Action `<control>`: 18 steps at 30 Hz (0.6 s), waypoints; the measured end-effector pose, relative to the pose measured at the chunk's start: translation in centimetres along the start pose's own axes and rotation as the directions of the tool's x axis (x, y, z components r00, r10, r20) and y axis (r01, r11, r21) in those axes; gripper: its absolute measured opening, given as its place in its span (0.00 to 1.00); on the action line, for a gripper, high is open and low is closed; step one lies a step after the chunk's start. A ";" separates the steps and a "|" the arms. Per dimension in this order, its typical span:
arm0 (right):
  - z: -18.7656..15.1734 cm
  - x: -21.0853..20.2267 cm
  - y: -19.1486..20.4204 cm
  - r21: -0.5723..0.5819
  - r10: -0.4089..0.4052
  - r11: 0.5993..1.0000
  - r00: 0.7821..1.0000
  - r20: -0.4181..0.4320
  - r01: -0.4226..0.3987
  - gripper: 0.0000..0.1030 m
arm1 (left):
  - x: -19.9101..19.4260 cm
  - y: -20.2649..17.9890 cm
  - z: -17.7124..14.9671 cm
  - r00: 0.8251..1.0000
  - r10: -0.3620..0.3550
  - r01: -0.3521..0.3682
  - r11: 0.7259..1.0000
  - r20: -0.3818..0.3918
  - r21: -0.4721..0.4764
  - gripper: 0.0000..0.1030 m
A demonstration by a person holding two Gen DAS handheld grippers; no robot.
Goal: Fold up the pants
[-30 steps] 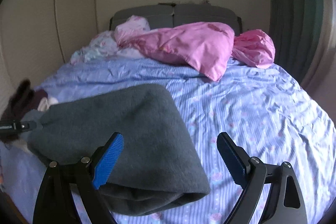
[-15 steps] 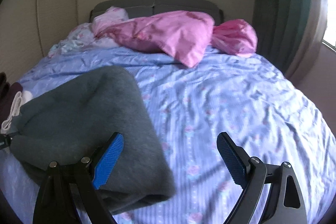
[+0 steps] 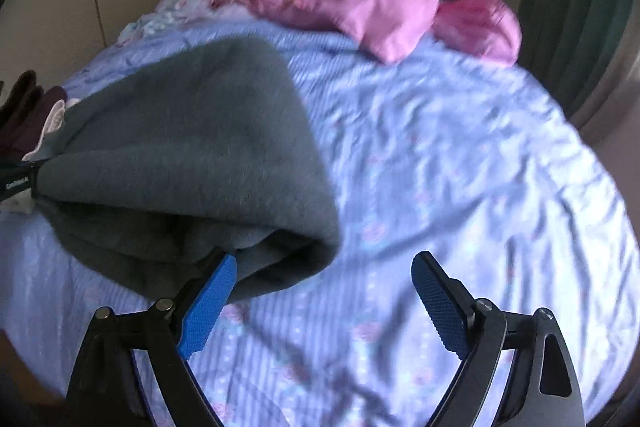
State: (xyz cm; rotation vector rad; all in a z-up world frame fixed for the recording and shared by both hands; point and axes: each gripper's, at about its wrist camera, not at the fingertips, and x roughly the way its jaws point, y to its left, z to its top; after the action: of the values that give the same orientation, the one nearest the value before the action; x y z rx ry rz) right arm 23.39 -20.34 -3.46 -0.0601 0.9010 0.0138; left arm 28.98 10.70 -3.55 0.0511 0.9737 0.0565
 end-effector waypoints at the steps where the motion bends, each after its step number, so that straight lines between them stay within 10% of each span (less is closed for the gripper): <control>1: -0.1 0.2 0.0 0.008 0.022 1.000 1.000 -0.001 -0.022 0.81 | 0.0 0.1 0.0 1.000 -0.007 0.007 1.000 -0.001 -0.005 0.19; 18: -0.7 2.5 -0.3 -0.023 0.002 1.000 0.999 -0.047 -0.003 0.76 | 0.2 -0.1 -0.2 0.999 0.032 -0.033 0.999 0.025 0.027 0.23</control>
State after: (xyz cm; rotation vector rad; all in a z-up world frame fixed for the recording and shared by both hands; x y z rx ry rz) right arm 24.44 -20.68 -5.83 -0.0809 0.9475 0.0248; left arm 28.94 10.60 -3.86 0.0931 0.9496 0.0722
